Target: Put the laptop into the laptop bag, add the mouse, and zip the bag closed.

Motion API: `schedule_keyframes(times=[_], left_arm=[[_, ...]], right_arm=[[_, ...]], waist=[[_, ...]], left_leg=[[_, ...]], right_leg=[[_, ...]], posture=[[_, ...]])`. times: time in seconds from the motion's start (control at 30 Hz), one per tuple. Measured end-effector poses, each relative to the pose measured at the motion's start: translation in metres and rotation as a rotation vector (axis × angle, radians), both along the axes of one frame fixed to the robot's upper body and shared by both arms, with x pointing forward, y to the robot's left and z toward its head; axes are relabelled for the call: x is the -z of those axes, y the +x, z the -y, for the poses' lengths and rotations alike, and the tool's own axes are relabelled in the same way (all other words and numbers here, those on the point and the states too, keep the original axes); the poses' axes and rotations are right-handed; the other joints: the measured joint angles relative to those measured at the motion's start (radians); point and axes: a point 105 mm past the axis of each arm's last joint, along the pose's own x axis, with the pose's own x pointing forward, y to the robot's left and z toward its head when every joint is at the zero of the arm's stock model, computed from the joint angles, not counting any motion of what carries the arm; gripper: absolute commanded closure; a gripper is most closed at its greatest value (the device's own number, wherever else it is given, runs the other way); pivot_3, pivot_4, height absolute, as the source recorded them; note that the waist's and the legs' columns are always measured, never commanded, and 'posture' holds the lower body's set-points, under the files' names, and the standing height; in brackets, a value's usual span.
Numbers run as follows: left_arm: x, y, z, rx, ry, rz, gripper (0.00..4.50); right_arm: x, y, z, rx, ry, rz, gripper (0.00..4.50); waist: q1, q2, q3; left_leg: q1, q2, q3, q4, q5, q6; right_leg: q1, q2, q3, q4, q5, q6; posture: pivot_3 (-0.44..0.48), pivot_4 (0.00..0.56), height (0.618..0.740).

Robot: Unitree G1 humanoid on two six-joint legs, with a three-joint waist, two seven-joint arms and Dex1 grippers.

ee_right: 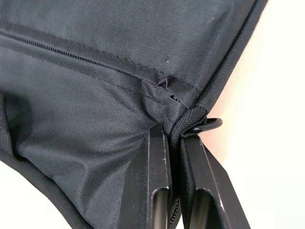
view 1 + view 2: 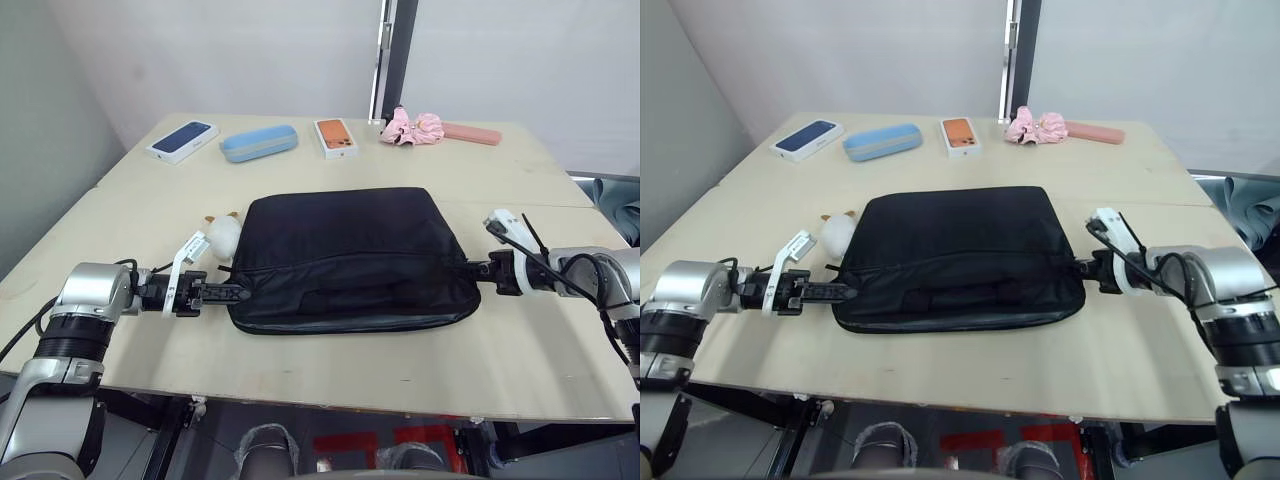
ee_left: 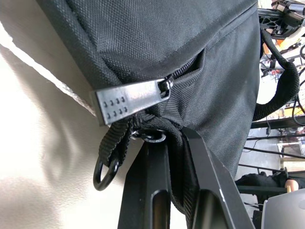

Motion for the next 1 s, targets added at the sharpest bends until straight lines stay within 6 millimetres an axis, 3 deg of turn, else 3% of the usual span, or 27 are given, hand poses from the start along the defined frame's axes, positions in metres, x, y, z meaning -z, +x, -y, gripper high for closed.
schedule_keyframes(times=[0.23, 0.53, 0.7, 1.0], left_arm=[[-0.001, -0.004, -0.008, -0.010, 0.023, -0.009, 4.50], [0.000, 0.006, -0.011, -0.010, 0.042, 0.008, 4.50], [0.000, 0.026, -0.007, -0.052, 0.045, 0.053, 4.50], [0.000, 0.028, -0.003, -0.043, 0.039, 0.066, 4.50]], right_arm=[[0.004, -0.024, -0.004, -0.037, 0.007, -0.007, 4.48], [0.008, -0.035, -0.007, -0.077, -0.010, -0.004, 4.48], [0.010, -0.030, -0.006, -0.066, -0.001, 0.015, 4.48], [0.010, -0.017, -0.002, -0.037, 0.005, 0.044, 4.48]], waist=[[0.000, 0.000, 0.000], [0.003, 0.000, 0.000], [0.005, 0.000, 0.000], [0.002, 0.000, 0.000]], left_leg=[[0.001, 0.000, 0.001, 0.000, 0.000, 0.000], [0.002, 0.000, 0.001, 0.001, 0.000, 0.000], [0.002, 0.000, 0.001, 0.005, 0.000, 0.000], [0.003, 0.000, 0.001, 0.006, 0.000, 0.000]], right_leg=[[-0.001, 0.000, 0.001, 0.002, 0.000, 0.000], [0.000, 0.000, 0.002, 0.003, 0.000, 0.000], [0.000, -0.001, 0.003, 0.008, 0.000, 0.000], [0.001, -0.001, 0.004, 0.010, 0.000, 0.000]], posture=[[0.000, 0.150, 0.740], [0.000, 0.150, 0.740], [0.000, 0.150, 0.740], [0.000, 0.150, 0.740]])
